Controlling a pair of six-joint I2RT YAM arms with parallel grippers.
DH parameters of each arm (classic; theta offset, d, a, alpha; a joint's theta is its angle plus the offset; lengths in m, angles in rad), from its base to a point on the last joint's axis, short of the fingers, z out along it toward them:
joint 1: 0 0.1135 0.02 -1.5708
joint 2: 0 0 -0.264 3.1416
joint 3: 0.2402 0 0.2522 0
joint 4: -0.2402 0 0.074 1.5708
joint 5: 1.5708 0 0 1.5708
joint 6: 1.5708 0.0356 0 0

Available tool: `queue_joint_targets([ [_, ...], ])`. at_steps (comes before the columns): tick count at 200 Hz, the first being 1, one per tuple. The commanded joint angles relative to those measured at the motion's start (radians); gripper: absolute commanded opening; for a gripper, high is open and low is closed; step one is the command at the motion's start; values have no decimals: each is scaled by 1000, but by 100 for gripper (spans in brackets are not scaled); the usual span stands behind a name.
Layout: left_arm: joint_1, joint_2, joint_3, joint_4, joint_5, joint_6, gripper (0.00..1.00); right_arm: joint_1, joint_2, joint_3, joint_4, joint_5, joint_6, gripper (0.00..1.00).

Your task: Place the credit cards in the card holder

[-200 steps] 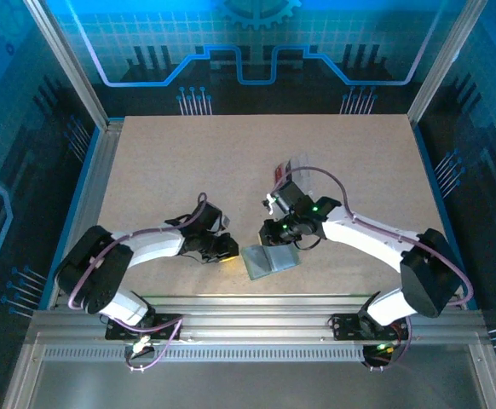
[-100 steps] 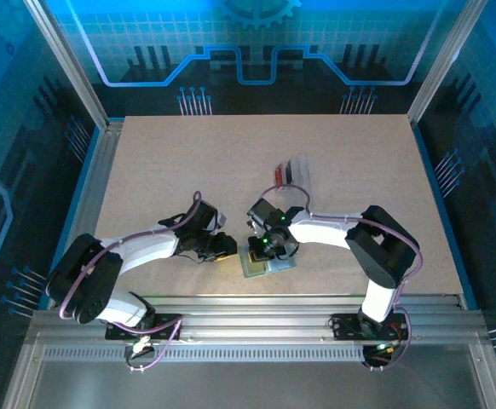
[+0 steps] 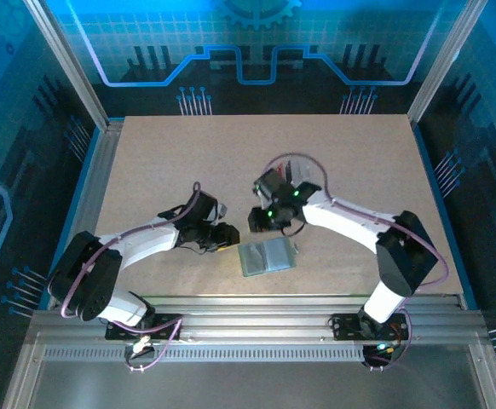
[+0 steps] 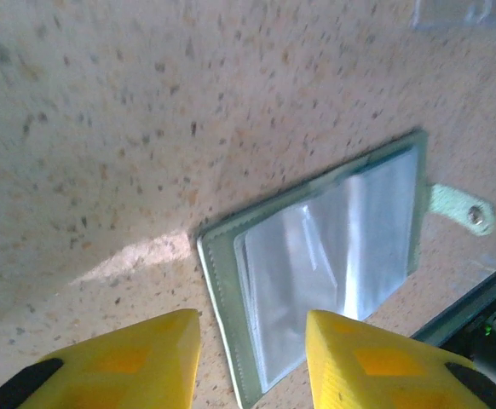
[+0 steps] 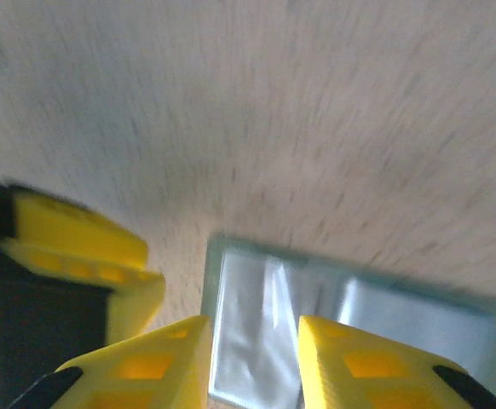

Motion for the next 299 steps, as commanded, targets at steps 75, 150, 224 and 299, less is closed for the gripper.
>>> queue_joint_targets([
  [75, 44, 137, 253, 36, 17, -13, 48, -245, 414, 659, -400, 477, -194, 52],
  [150, 44, 187, 240, 86, 23, -37, 47, -217, 652, 872, -445, 679, -216, 58],
  [224, 44, 165, 208, 91, 20, -37, 47, -164, 741, 881, -463, 814, -218, 59],
  [299, 43, 142, 173, 104, 18, -46, 47, -157, 742, 865, -456, 892, -223, 54],
])
